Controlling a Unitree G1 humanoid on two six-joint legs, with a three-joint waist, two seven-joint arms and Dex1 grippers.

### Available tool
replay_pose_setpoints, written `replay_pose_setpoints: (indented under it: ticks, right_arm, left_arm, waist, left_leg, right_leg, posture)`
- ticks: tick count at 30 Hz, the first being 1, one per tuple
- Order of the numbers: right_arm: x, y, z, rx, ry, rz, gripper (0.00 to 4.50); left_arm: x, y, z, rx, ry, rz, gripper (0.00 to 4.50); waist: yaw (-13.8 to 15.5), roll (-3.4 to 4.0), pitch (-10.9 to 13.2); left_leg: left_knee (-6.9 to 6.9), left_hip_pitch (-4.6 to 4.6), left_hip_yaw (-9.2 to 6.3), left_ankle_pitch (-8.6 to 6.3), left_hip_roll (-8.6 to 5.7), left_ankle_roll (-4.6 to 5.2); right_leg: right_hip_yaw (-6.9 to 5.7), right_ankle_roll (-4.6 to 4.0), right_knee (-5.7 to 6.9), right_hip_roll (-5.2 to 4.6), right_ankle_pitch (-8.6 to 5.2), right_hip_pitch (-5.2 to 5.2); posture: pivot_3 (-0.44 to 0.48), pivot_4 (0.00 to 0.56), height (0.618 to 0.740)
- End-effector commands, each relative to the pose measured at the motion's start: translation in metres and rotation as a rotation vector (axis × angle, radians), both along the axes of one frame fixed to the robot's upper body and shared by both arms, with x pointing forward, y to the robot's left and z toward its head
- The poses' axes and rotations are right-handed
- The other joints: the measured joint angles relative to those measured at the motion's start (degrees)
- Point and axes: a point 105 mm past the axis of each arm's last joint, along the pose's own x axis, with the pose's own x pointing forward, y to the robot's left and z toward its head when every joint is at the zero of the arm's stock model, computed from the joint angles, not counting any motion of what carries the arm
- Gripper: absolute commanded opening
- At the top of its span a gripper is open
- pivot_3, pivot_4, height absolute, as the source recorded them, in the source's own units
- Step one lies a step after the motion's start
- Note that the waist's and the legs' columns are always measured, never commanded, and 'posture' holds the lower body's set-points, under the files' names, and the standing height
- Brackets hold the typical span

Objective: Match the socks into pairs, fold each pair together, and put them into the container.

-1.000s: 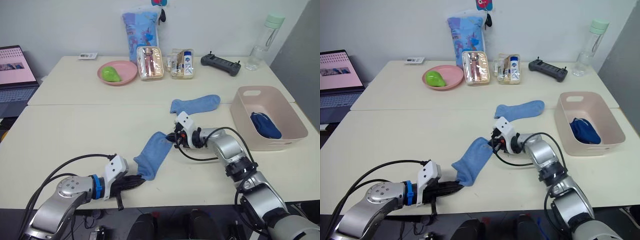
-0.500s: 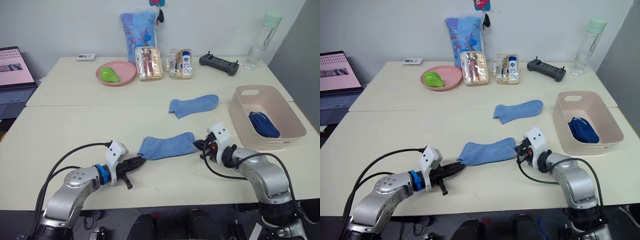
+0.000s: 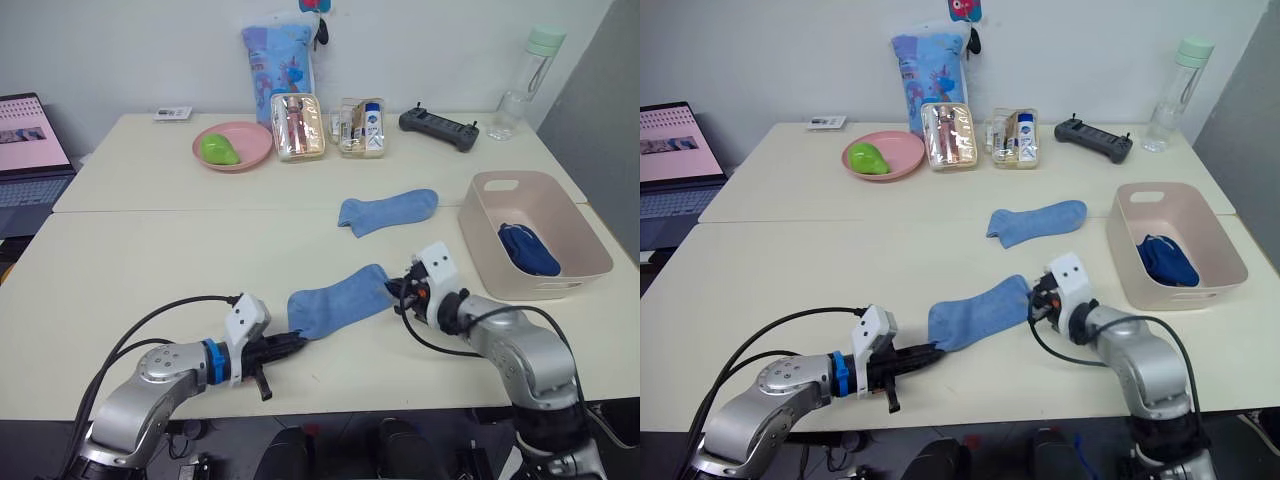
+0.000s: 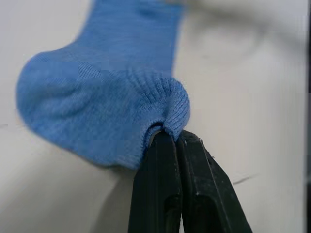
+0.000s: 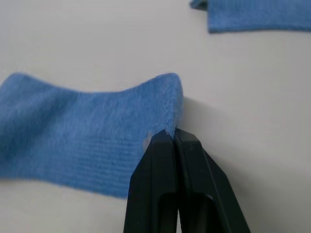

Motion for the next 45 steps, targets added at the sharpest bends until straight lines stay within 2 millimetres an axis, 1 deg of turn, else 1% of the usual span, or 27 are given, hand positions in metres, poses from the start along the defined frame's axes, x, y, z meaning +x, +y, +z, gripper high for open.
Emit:
replay_pose_setpoints:
  ticks: [1,2,5,8,10,13,16,17,18,20,21,22,23,25,26,28,29,30,31,32,35,38,40,41,43,44,45]
  right_arm:
    - [-0.001,0.032,0.007,0.042,-0.024,0.208,0.02]
    - [0.0,0.042,0.008,0.057,-0.02,0.272,0.02]
    - [0.004,0.061,0.007,0.061,-0.024,0.387,0.02]
    - [0.016,0.075,0.007,0.055,-0.033,0.429,0.02]
    - [0.022,0.081,0.008,0.056,-0.036,0.446,0.02]
    - [0.023,0.084,0.01,0.074,-0.043,0.462,0.02]
    - [0.021,0.085,0.013,0.101,-0.047,0.477,0.73]
    - [0.021,0.085,0.016,0.113,-0.05,0.479,1.02]
    - [0.022,0.081,0.021,0.125,-0.064,0.469,1.44]
    - [0.018,0.061,0.034,0.1,-0.112,0.488,2.17]
    - [0.016,0.055,0.038,0.093,-0.121,0.496,2.58]
    - [0.012,0.05,0.04,0.092,-0.118,0.513,2.89]
    - [0.004,0.043,0.041,0.075,-0.112,0.547,2.9]
    - [-0.009,0.031,0.04,0.027,-0.097,0.602,2.9]
    - [-0.017,0.025,0.035,-0.022,-0.088,0.634,2.9]
    - [-0.03,0.016,0.028,-0.098,-0.076,0.696,2.9]
    - [-0.037,0.014,0.023,-0.12,-0.064,0.723,2.9]
    - [-0.042,0.013,0.02,-0.126,-0.052,0.743,2.9]
    - [-0.05,0.014,0.014,-0.133,-0.034,0.775,2.9]
    - [-0.055,0.014,0.011,-0.137,-0.022,0.797,2.9]
    - [-0.065,0.017,0.0,-0.16,0.002,0.851,2.9]
    - [-0.063,0.022,-0.01,-0.17,0.018,0.852,2.9]
    - [-0.059,0.024,-0.017,-0.184,0.036,0.858,2.9]
    - [-0.057,0.025,-0.019,-0.187,0.041,0.856,2.9]
    - [-0.054,0.025,-0.024,-0.198,0.045,0.858,2.9]
    - [-0.053,0.026,-0.026,-0.2,0.049,0.861,2.9]
    - [-0.052,0.027,-0.029,-0.2,0.047,0.859,2.72]
  left_arm:
    - [-0.01,-0.014,0.008,0.0,-0.008,-0.066,0.0]
    - [-0.015,-0.019,0.008,-0.012,0.011,-0.084,0.0]
    - [-0.022,-0.03,0.006,-0.036,0.049,-0.118,0.0]
    - [-0.015,-0.035,-0.002,-0.012,0.037,-0.09,0.0]
    - [-0.013,-0.036,-0.004,-0.011,0.031,-0.078,0.0]
    - [-0.017,-0.038,-0.001,-0.03,0.015,-0.081,0.0]
    - [-0.021,-0.038,0.003,-0.055,0.026,-0.074,0.68]
    - [-0.024,-0.037,0.004,-0.053,0.029,-0.083,0.91]
    - [-0.026,-0.033,0.006,-0.048,0.03,-0.083,1.31]
    - [-0.03,-0.009,0.014,-0.006,0.018,-0.075,1.95]
    - [-0.032,0.0,0.017,0.008,0.018,-0.074,2.35]
    - [-0.033,0.008,0.021,0.014,0.029,-0.076,2.63]
    - [-0.032,0.018,0.026,0.027,0.031,-0.082,2.94]
    - [-0.029,0.035,0.036,0.049,0.029,-0.087,2.94]
    - [-0.021,0.046,0.041,0.066,0.017,-0.074,2.94]
    - [0.005,0.064,0.047,0.1,-0.042,-0.012,2.94]
    - [0.022,0.07,0.047,0.125,-0.087,0.027,2.94]
    - [0.039,0.072,0.047,0.133,-0.127,0.051,2.94]
    - [0.061,0.071,0.047,0.132,-0.168,0.091,2.94]
    - [0.077,0.069,0.047,0.131,-0.194,0.114,2.94]
    - [0.113,0.05,0.046,0.115,-0.257,0.115,2.94]
    - [0.131,0.028,0.04,0.093,-0.261,0.076,2.94]
    - [0.136,0.012,0.034,0.083,-0.244,0.013,2.94]
    - [0.137,0.008,0.032,0.077,-0.231,-0.006,2.94]
    - [0.14,0.006,0.027,0.099,-0.228,-0.026,2.94]
    - [0.14,0.008,0.025,0.115,-0.231,-0.036,2.77]
    - [0.14,0.009,0.024,0.115,-0.227,-0.047,2.55]
  waist:
    - [-0.02,0.0,0.0]
    - [-0.05,0.0,0.0]
    - [-0.04,0.0,0.0]
    - [-0.02,0.0,0.0]
    - [-0.02,0.0,0.0]
    - [0.0,0.0,0.0]
    - [0.05,0.0,0.0]
    - [0.06,0.0,0.0]
    - [0.06,0.0,0.0]
    - [0.05,0.01,0.01]
    - [0.06,0.02,0.02]
    - [0.15,0.04,0.02]
    - [0.26,0.08,0.05]
    - [0.38,0.08,0.06]
    - [0.33,0.09,0.06]
    - [0.5,0.15,0.09]
    - [0.49,0.15,0.09]
    - [0.59,0.14,0.09]
    - [0.55,0.12,0.1]
    - [0.58,0.11,0.09]
    - [0.78,-0.07,0.08]
    - [0.14,-0.13,0.09]
    - [0.11,-0.16,0.1]
    - [0.12,-0.16,0.1]
    - [0.0,-0.16,0.1]
    - [-0.05,-0.16,0.1]
    - [-0.05,-0.16,0.1]
  left_leg:
    - [0.0,0.0,0.01,0.0,0.0,0.0]
    - [0.0,0.01,0.03,0.0,0.0,0.0]
    - [0.0,0.01,0.02,0.0,0.0,0.0]
    - [0.02,0.01,0.03,0.0,0.0,0.0]
    - [0.03,0.02,0.02,0.0,0.0,0.0]
    - [0.03,0.0,0.0,0.0,0.01,0.0]
    - [0.03,-0.03,0.01,0.0,0.0,0.0]
    - [0.03,-0.02,0.01,0.0,0.0,0.0]
    - [0.03,-0.02,0.01,0.0,0.0,0.0]
    - [0.03,-0.02,0.0,0.0,0.01,0.0]
    - [0.01,-0.03,-0.01,0.0,0.02,0.0]
    - [0.01,-0.04,-0.03,0.0,0.02,0.0]
    - [0.01,-0.03,-0.05,0.0,0.02,0.0]
    - [0.03,-0.05,-0.05,0.0,-0.01,0.0]
    - [0.02,-0.02,-0.05,-0.01,-0.01,0.01]
    - [0.02,-0.02,-0.05,-0.01,-0.02,0.01]
    - [0.02,0.0,-0.06,-0.01,-0.03,0.01]
    - [0.02,0.0,-0.05,0.0,-0.03,0.01]
    - [0.02,0.01,-0.06,0.0,-0.04,0.02]
    - [0.03,0.0,-0.05,0.0,-0.04,0.01]
    - [0.13,-0.08,-0.03,0.0,-0.07,0.02]
    - [0.16,-0.18,0.09,-0.02,-0.07,0.04]
    - [0.17,-0.18,0.07,-0.02,-0.07,0.04]
    - [0.17,-0.18,0.04,-0.02,-0.06,0.04]
    - [0.18,-0.17,0.04,-0.02,-0.04,0.04]
    - [0.18,-0.16,0.04,-0.02,-0.04,0.04]
    - [0.18,-0.16,0.03,-0.02,-0.04,0.04]
  right_leg:
    - [0.0,0.0,0.0,0.0,0.0,0.0]
    - [0.02,0.0,0.0,0.0,0.0,0.01]
    - [0.01,0.0,0.0,0.01,0.0,0.01]
    - [0.02,0.0,0.01,0.01,0.0,0.01]
    - [0.02,0.0,0.01,0.01,0.01,0.02]
    - [0.0,-0.01,-0.01,0.01,0.01,0.01]
    - [0.04,-0.01,-0.04,-0.01,0.01,0.0]
    - [0.04,-0.01,-0.03,-0.01,0.01,-0.01]
    - [0.04,-0.01,-0.02,-0.02,0.01,0.0]
    - [0.03,-0.01,0.0,-0.01,0.01,-0.01]
    - [0.02,-0.01,-0.02,-0.01,0.01,-0.02]
    - [0.0,-0.03,-0.02,-0.01,-0.01,-0.03]
    - [-0.01,-0.03,-0.04,-0.02,-0.01,-0.01]
    - [-0.04,-0.04,-0.06,-0.04,-0.02,0.01]
    - [-0.04,-0.04,-0.09,-0.03,-0.02,0.03]
    - [-0.07,-0.03,-0.09,-0.03,-0.02,0.04]
    - [-0.09,-0.03,-0.07,-0.03,-0.03,0.05]
    - [-0.1,-0.03,-0.06,-0.02,-0.03,0.05]
    - [-0.11,-0.02,-0.07,-0.01,-0.02,0.07]
    - [-0.11,-0.02,-0.04,0.0,-0.02,0.06]
    - [-0.11,0.01,-0.03,0.0,0.0,0.05]
    - [-0.01,0.02,-0.07,-0.01,0.0,-0.07]
    - [0.0,0.02,-0.06,-0.03,0.01,-0.09]
    - [-0.03,0.02,-0.03,-0.03,0.01,-0.09]
    - [-0.03,0.02,0.01,-0.01,0.01,-0.1]
    - [-0.02,0.01,0.01,0.0,0.01,-0.11]
    - [-0.02,0.01,0.01,0.01,0.01,-0.11]
  posture:
    - [0.0,0.15,0.74]
    - [0.0,0.15,0.74]
    - [0.0,0.15,0.74]
    - [0.0,0.15,0.74]
    - [0.0,0.15,0.74]
    - [0.0,0.15,0.74]
    - [0.0,0.15,0.74]
    - [0.0,0.15,0.74]
    - [0.0,0.15,0.74]
    - [0.0,0.15,0.74]
    - [0.0,0.15,0.74]
    - [0.0,0.15,0.74]
    - [0.0,0.15,0.74]
    - [0.0,0.15,0.74]
    - [0.0,0.15,0.74]
    - [0.0,0.15,0.74]
    - [0.0,0.15,0.74]
    - [0.0,0.15,0.74]
    - [0.0,0.15,0.74]
    - [0.0,0.15,0.74]
    - [0.0,0.15,0.74]
    - [0.0,0.15,0.74]
    - [0.0,0.15,0.74]
    - [0.0,0.15,0.74]
    - [0.0,0.15,0.74]
    - [0.0,0.15,0.74]
    - [0.0,0.15,0.74]
